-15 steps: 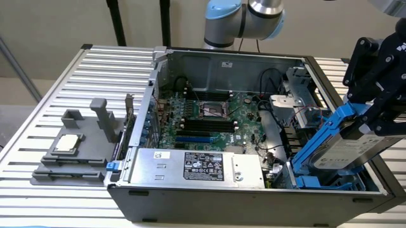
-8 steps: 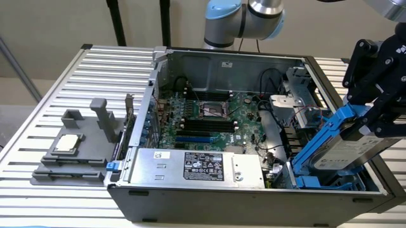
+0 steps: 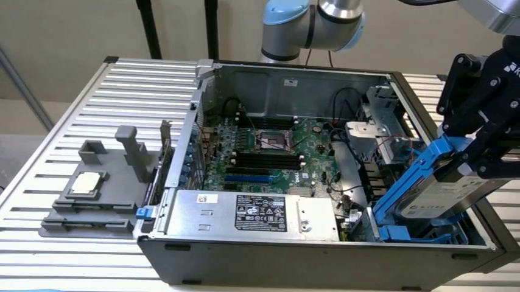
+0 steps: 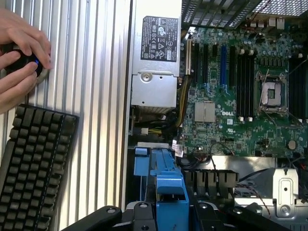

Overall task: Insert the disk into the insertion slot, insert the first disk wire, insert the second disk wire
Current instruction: 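Insert the disk into the insertion slot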

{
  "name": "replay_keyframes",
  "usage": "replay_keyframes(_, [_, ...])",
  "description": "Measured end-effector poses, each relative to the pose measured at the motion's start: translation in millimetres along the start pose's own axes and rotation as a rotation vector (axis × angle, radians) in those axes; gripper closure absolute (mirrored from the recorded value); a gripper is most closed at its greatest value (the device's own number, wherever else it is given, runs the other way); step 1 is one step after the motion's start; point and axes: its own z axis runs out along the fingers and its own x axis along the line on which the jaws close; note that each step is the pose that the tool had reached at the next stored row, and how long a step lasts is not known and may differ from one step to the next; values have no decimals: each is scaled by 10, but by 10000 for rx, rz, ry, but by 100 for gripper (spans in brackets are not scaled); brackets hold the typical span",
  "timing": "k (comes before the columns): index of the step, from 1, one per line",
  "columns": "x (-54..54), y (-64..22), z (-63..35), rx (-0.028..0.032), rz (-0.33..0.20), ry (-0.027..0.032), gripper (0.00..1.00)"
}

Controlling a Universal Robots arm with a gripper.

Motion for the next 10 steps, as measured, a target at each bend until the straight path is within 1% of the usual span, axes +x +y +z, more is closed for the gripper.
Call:
replay_keyframes(4, [2,-1,22,-2,-26,-1,67])
replay_keyframes(6, [3,-2,33,0,-41,-16,67])
replay_keyframes(10, [4,-3,52,24,-72,-80,67])
